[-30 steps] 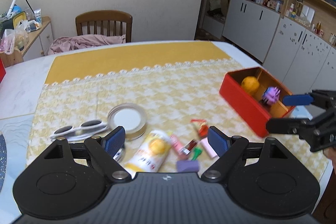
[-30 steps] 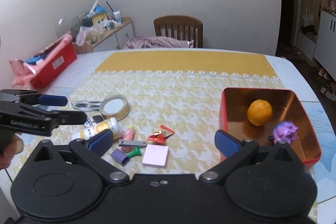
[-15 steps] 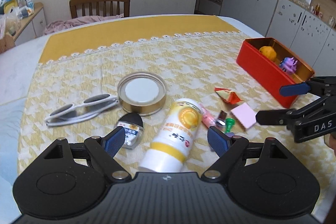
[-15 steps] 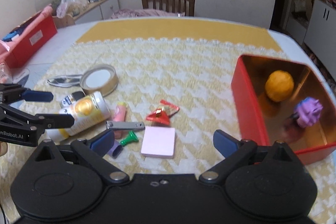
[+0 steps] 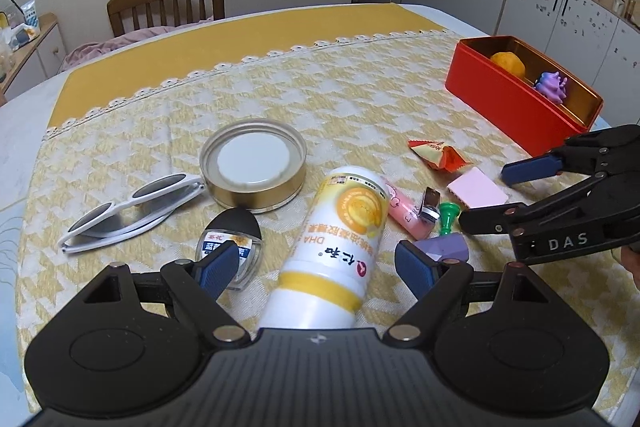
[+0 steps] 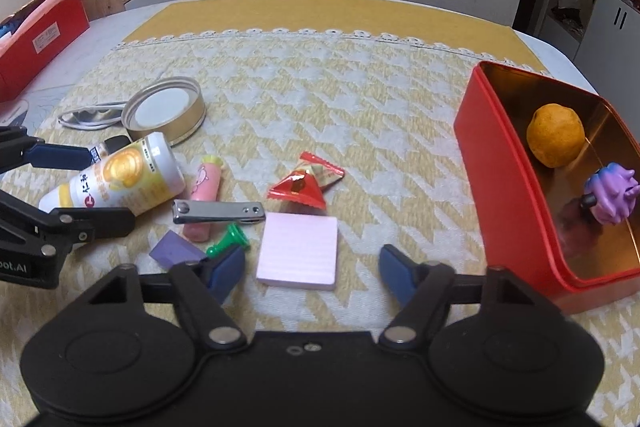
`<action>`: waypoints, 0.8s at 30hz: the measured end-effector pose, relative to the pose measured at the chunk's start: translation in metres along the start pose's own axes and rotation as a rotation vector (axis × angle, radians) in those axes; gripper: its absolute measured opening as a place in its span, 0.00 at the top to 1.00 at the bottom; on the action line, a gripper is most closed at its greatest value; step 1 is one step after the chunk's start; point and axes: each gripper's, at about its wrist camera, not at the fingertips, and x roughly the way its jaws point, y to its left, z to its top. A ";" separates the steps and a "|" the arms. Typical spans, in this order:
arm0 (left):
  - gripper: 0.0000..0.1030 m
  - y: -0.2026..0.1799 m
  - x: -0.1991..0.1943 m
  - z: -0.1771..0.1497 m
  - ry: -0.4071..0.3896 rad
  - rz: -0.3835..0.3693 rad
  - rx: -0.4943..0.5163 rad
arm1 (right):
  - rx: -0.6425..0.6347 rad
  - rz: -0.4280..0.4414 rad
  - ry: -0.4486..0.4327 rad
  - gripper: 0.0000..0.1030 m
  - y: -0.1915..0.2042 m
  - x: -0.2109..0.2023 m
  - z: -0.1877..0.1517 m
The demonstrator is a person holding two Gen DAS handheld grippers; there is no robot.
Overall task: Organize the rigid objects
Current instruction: 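Grasp the white DHA bottle with the left tool while the right tool grasps the pink pad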
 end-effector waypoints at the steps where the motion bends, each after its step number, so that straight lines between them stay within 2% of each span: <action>1: 0.17 0.000 0.001 0.000 -0.003 0.000 0.005 | -0.005 0.001 0.002 0.34 0.001 0.001 0.000; 5: 0.24 -0.001 0.002 0.002 -0.002 -0.016 0.009 | -0.014 0.006 -0.009 0.43 0.004 0.001 0.001; 7: 0.36 -0.003 0.004 0.003 0.008 -0.026 0.014 | -0.017 0.007 -0.012 0.47 0.005 0.001 0.001; 9: 0.43 -0.003 0.005 0.003 0.020 -0.033 0.013 | -0.024 0.009 -0.015 0.53 0.007 0.001 0.001; 12: 0.48 -0.003 0.007 0.002 0.028 -0.039 0.008 | -0.026 0.016 -0.018 0.60 0.009 0.000 0.001; 17: 0.52 -0.001 0.007 0.003 0.042 -0.028 -0.016 | -0.034 0.010 -0.023 0.61 0.011 -0.001 0.000; 19: 0.57 -0.001 0.006 0.003 0.046 -0.023 -0.028 | -0.041 0.008 -0.023 0.61 0.012 -0.002 0.000; 24: 0.57 -0.001 0.000 0.004 0.047 -0.007 -0.058 | -0.041 0.012 -0.037 0.61 0.009 -0.013 -0.002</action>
